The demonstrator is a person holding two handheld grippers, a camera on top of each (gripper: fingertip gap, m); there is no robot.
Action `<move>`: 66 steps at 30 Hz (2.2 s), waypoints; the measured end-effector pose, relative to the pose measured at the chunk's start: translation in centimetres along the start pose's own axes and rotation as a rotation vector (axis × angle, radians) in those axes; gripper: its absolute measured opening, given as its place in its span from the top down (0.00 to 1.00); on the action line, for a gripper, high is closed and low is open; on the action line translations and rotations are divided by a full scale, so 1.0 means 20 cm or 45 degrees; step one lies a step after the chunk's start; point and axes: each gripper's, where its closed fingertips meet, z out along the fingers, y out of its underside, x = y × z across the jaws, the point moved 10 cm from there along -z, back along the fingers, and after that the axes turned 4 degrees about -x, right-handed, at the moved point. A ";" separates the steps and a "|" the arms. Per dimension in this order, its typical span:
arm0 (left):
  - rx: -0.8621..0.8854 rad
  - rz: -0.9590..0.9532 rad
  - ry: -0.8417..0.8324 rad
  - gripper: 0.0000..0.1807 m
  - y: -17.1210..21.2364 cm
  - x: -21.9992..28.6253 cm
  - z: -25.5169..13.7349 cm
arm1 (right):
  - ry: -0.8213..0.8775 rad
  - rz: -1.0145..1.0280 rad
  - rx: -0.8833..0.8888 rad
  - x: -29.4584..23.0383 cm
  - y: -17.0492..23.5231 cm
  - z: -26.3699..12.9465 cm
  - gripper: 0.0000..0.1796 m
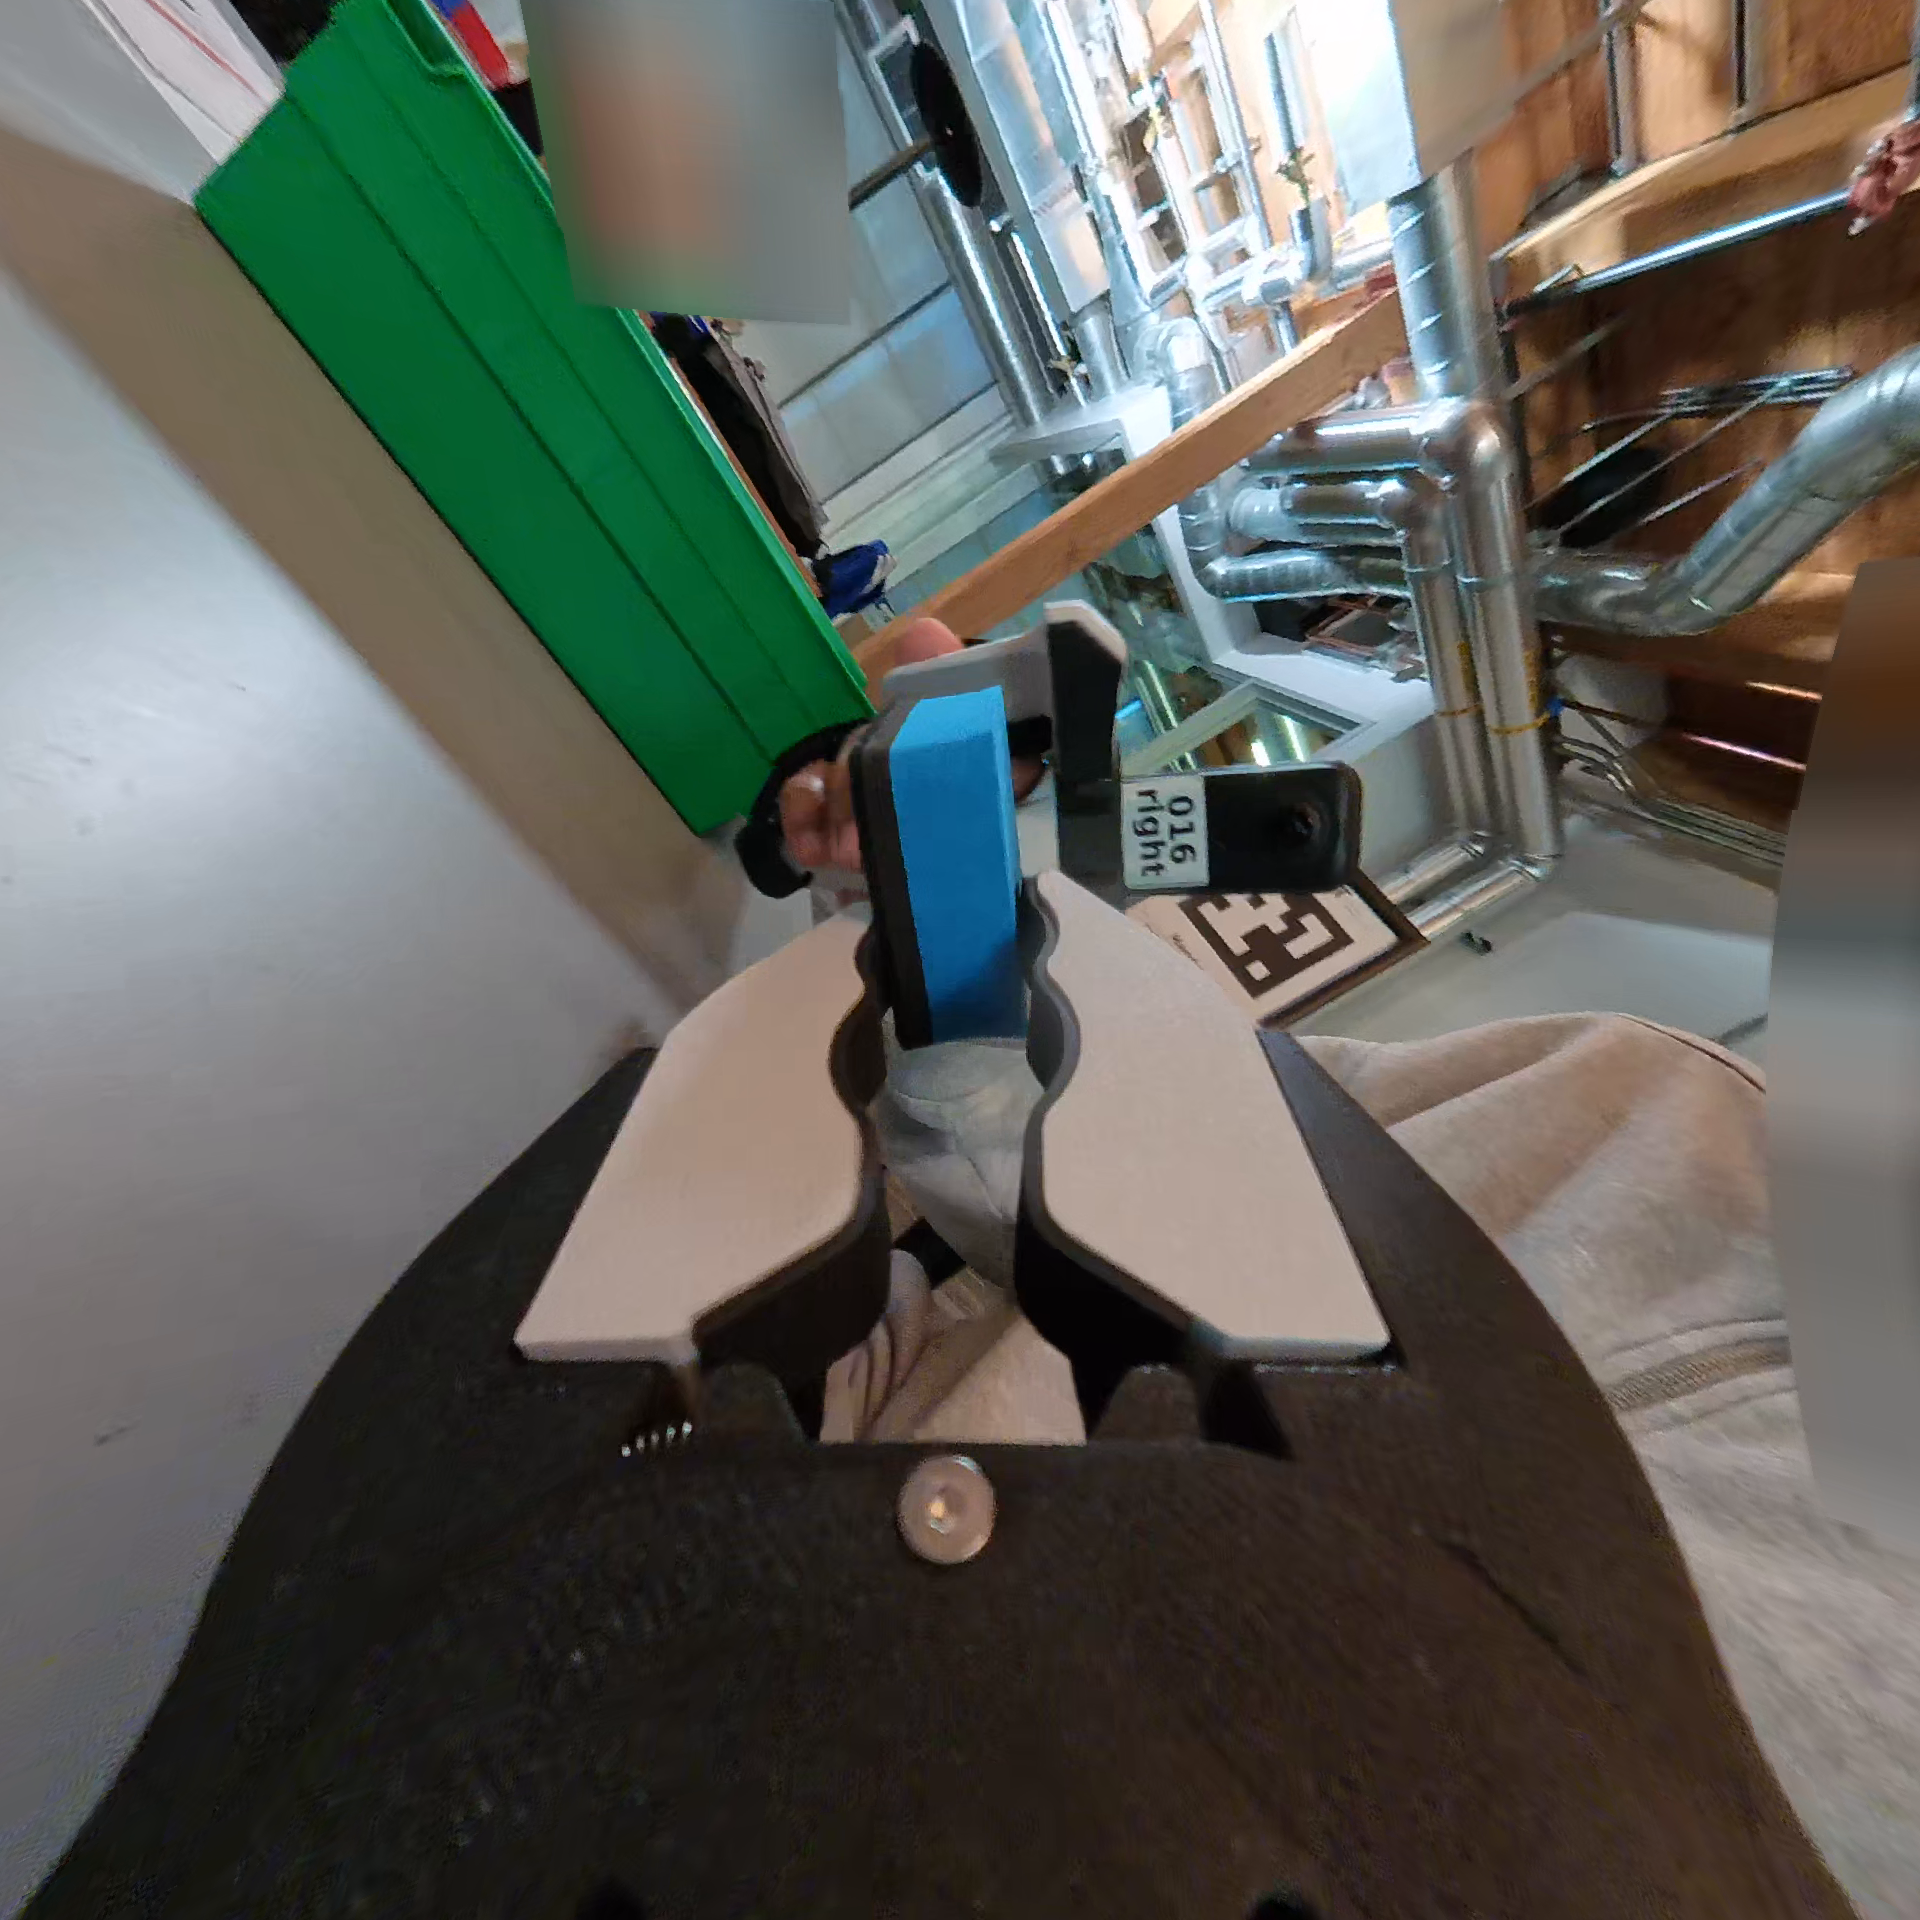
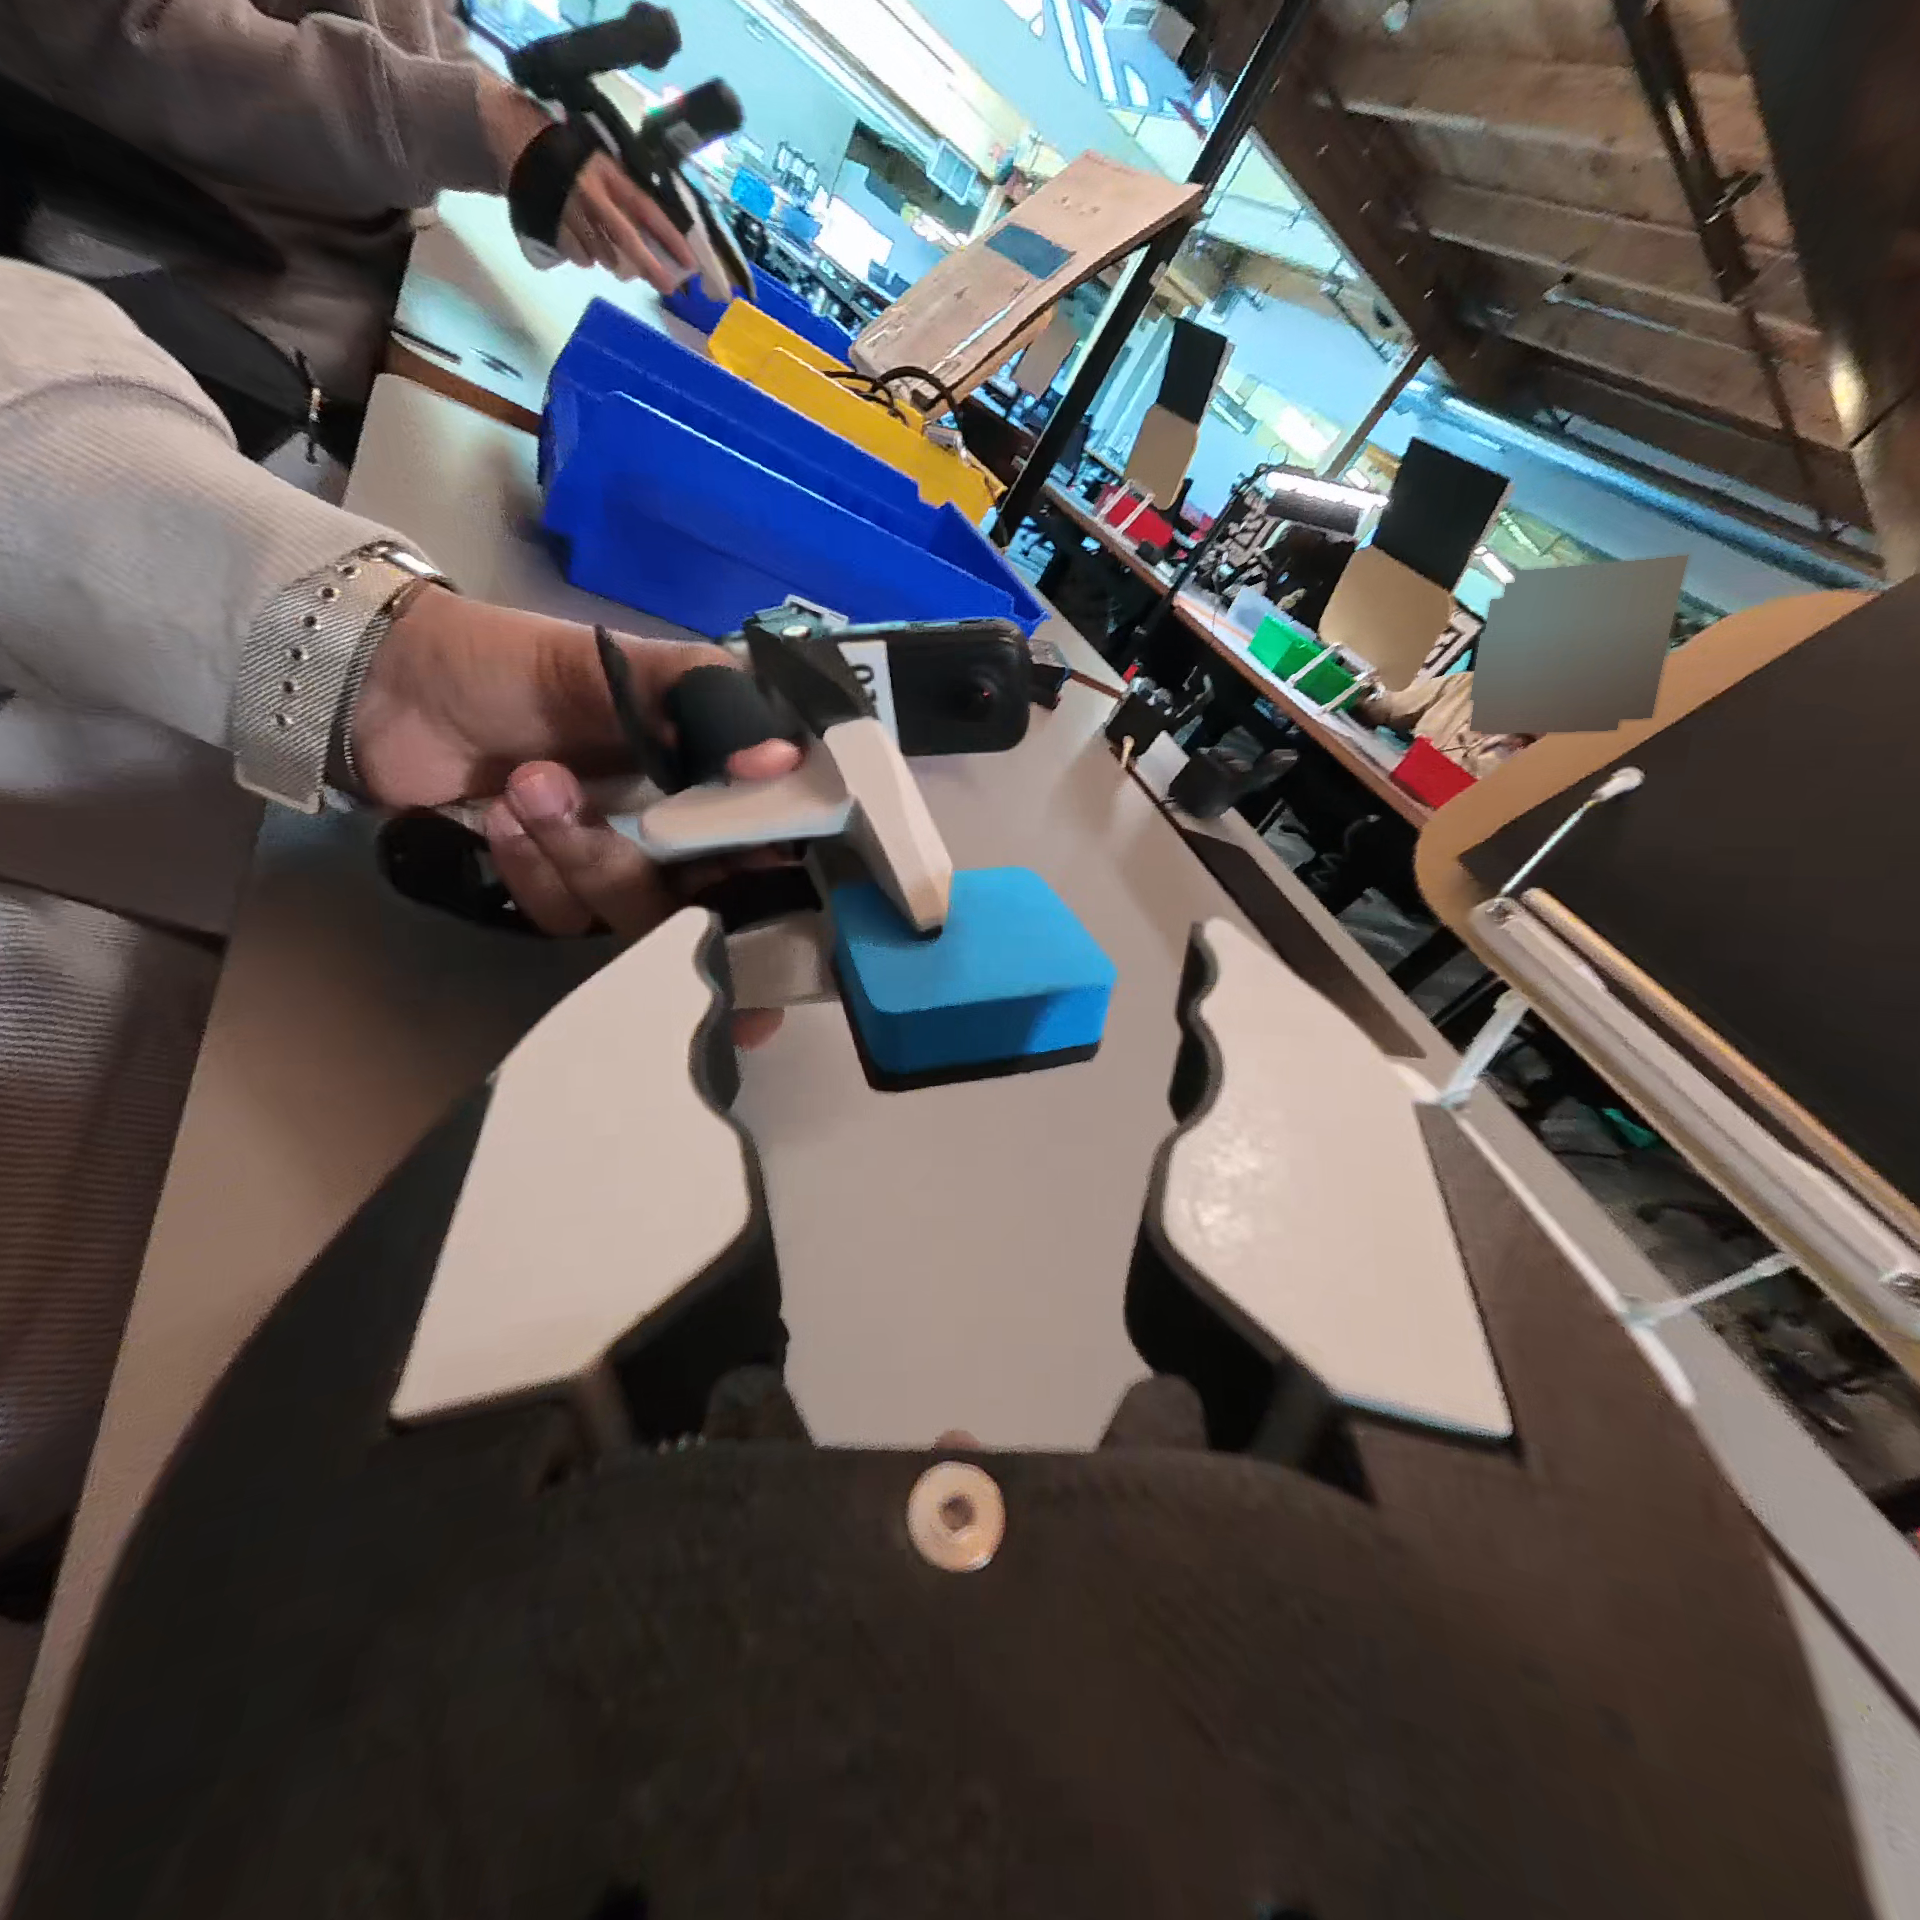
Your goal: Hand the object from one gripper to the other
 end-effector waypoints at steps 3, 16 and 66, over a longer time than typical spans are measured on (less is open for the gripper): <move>-0.033 -0.026 0.069 0.86 0.01 0.00 0.02 | -0.046 0.031 -0.017 0.01 0.02 0.00 0.56; -0.137 -0.009 0.141 0.86 0.03 0.02 0.06 | -0.119 0.048 -0.011 0.01 0.01 -0.02 0.70; 0.064 0.289 -0.029 0.71 -0.02 0.07 0.02 | -0.262 0.846 0.172 0.14 0.07 -0.05 0.57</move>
